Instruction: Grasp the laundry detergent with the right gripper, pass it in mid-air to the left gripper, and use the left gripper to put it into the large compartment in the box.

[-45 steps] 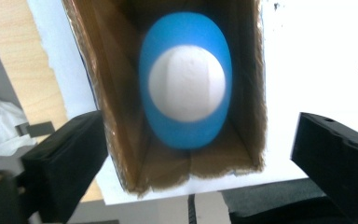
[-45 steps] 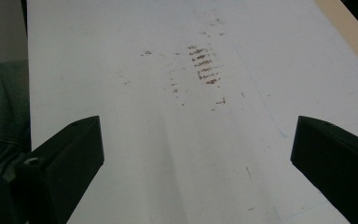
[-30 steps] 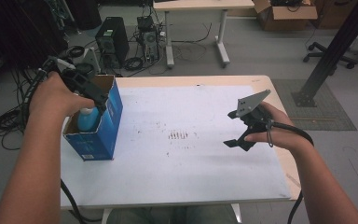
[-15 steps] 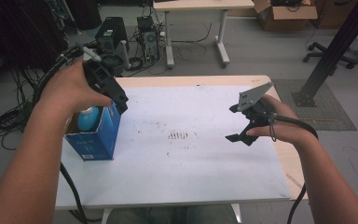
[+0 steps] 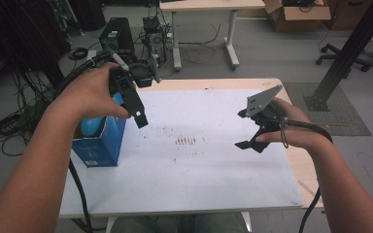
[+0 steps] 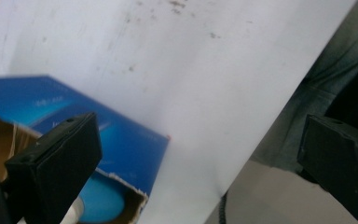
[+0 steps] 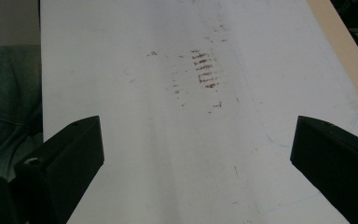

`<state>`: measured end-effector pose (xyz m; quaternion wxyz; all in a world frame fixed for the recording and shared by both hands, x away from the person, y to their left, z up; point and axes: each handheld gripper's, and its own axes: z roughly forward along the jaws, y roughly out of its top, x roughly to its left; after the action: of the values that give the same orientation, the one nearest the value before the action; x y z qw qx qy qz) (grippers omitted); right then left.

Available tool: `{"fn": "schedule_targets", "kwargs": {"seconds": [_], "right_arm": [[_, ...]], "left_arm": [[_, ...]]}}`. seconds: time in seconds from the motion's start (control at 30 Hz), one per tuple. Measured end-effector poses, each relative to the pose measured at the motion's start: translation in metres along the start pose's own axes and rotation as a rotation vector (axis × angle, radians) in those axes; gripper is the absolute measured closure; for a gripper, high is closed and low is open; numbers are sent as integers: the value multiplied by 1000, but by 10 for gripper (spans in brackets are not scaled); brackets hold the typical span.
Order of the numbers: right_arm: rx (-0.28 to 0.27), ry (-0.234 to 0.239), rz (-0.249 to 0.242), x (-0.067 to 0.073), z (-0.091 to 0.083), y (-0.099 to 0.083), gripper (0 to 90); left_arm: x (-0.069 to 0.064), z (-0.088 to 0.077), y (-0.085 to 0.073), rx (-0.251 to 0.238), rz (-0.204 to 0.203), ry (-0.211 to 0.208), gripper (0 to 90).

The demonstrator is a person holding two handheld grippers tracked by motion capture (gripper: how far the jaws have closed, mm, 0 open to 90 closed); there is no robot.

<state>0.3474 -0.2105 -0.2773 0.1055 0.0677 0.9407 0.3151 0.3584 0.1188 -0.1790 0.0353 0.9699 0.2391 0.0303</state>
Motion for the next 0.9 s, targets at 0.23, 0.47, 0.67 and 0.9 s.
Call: {"fn": "schedule_targets", "kwargs": {"seconds": [0.23,0.47,0.67,0.9], "right_arm": [[57,39,-24,1,2,4,29],[118,66,-35,-4,1,10,32],[185,89,-38,-10,-3,13,35],[225,113,-48,-16,0,17,34]], "left_arm": [[-6,14,12,23,144,-9,2],[-12,30,21,69,244,-23,2],[-20,36,22,83,313,-41,3],[-18,44,28,105,362,-63,2]]}}
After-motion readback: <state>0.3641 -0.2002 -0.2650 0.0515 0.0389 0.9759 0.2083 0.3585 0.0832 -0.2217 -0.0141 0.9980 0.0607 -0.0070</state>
